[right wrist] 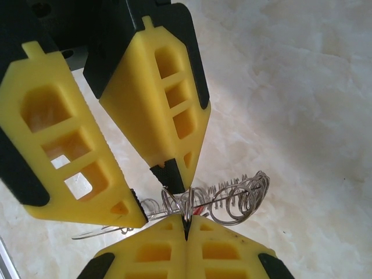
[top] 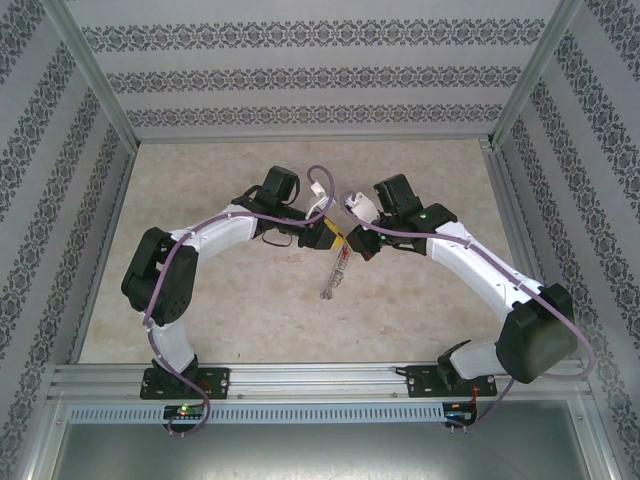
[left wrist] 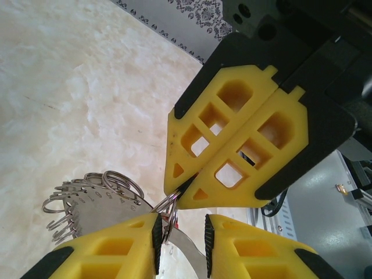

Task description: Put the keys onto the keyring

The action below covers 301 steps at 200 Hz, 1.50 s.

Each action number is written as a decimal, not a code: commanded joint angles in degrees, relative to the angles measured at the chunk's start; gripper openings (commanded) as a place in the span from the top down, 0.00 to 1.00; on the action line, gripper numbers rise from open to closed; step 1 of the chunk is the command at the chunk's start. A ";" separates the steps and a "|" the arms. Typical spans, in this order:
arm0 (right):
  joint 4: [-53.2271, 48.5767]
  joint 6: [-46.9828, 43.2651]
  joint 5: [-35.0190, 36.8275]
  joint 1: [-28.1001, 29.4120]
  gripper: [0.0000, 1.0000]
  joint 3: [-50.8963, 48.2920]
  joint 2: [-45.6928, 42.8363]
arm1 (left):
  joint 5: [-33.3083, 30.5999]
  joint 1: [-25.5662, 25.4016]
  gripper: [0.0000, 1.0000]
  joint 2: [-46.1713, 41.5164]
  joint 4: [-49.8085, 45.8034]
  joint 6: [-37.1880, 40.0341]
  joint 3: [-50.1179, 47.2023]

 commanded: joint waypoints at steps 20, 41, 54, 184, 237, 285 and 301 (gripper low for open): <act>1.25 -0.89 -1.03 -0.21 1.00 1.15 -0.12 | 1.45 -1.53 0.73 1.12 2.45 -0.20 1.72; 1.37 -0.76 -1.33 -0.28 1.00 1.11 -0.07 | 1.34 -1.97 0.77 1.31 3.09 -0.44 1.80; 1.55 -0.76 -1.40 -0.28 1.00 1.06 -0.11 | 1.20 -2.09 0.81 1.34 3.80 -0.88 1.81; 19.27 19.77 -10.57 -11.83 0.70 -12.25 -11.87 | -0.89 -2.15 1.00 -0.97 12.50 -4.07 -1.89; 30.50 27.71 -17.69 -12.87 0.75 -20.14 -11.28 | -1.23 -2.08 1.00 -2.09 14.74 -4.62 -2.85; 37.91 32.15 -20.49 -12.75 0.75 -24.67 -12.42 | -1.34 -2.12 1.00 -2.27 15.43 -5.37 -2.68; 40.74 33.71 -20.99 -12.55 0.74 -25.85 -12.17 | -1.30 -2.13 1.00 -2.33 15.39 -5.47 -2.56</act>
